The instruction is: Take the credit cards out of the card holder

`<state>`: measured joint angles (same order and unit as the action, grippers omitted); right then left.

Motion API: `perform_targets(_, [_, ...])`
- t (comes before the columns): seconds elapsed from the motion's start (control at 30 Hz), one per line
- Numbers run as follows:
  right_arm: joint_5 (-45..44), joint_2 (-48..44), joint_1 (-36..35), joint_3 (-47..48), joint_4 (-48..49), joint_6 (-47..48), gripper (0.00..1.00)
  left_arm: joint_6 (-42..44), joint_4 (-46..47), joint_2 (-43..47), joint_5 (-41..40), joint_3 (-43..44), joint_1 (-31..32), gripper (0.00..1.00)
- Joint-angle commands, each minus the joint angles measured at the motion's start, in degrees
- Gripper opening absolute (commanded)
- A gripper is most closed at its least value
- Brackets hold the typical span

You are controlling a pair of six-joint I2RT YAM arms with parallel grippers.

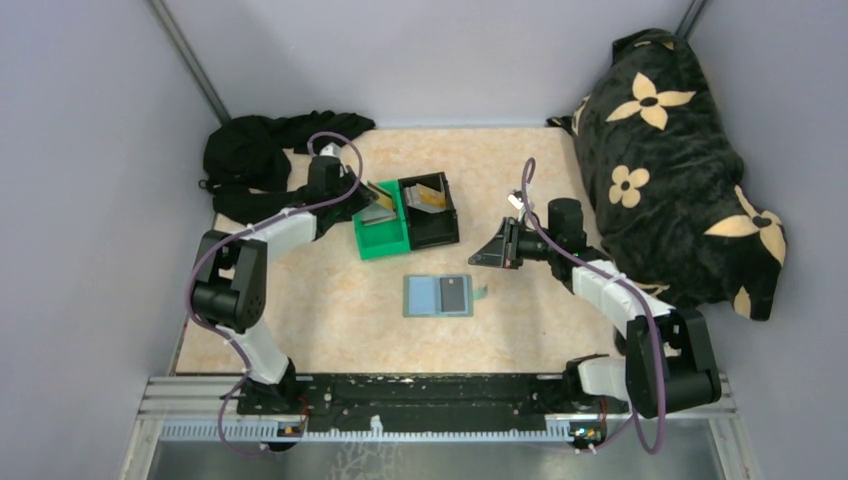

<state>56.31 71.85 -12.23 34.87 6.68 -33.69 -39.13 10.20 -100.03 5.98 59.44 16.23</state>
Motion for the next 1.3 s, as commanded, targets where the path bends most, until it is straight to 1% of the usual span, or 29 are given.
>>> perform_targets(0.0, [1.3,0.5,0.0,0.3,2.6,0.3,0.16,0.4,-1.9,-1.2,-1.5,2.3,-0.2,0.0])
perform_targets(0.07, [1.3,0.4,0.0,0.1,2.7,0.2,0.16,0.5,-2.3,-1.2,-1.9,2.3,-0.2,0.03])
perform_targets(0.13, [1.3,0.2,0.1,-0.1,2.8,0.2,0.16,0.5,-3.3,-1.4,-2.2,2.8,-0.2,0.08])
perform_targets(0.2, [1.3,0.1,0.0,-0.3,2.9,0.2,0.16,0.4,-4.5,-2.0,-1.9,3.6,-0.2,0.12])
perform_targets(0.5, [1.3,-0.3,0.1,-0.8,3.1,0.2,0.16,-0.1,-5.8,-2.8,-1.6,4.4,-0.3,0.14])
perform_targets(0.73, [1.2,-0.1,0.1,-0.9,3.4,0.1,0.16,-0.4,-7.8,-0.7,-4.4,4.2,-0.2,0.22])
perform_targets(0.9, [1.3,0.0,0.0,-0.9,3.3,0.1,0.16,-1.0,-10.5,2.2,-6.9,4.2,-0.2,0.3])
perform_targets(0.97, [1.3,0.0,0.0,-0.9,3.4,0.0,0.16,0.0,-10.9,3.1,-6.9,4.5,-0.2,0.35])
perform_targets(1.07, [1.4,0.2,0.0,-0.9,3.7,-0.1,0.16,0.8,-13.2,4.3,-7.8,6.0,-0.2,0.36])
perform_targets(1.27, [1.4,0.4,0.1,-0.9,3.7,-0.1,0.16,2.1,-13.0,7.0,-8.5,6.1,0.8,0.36])
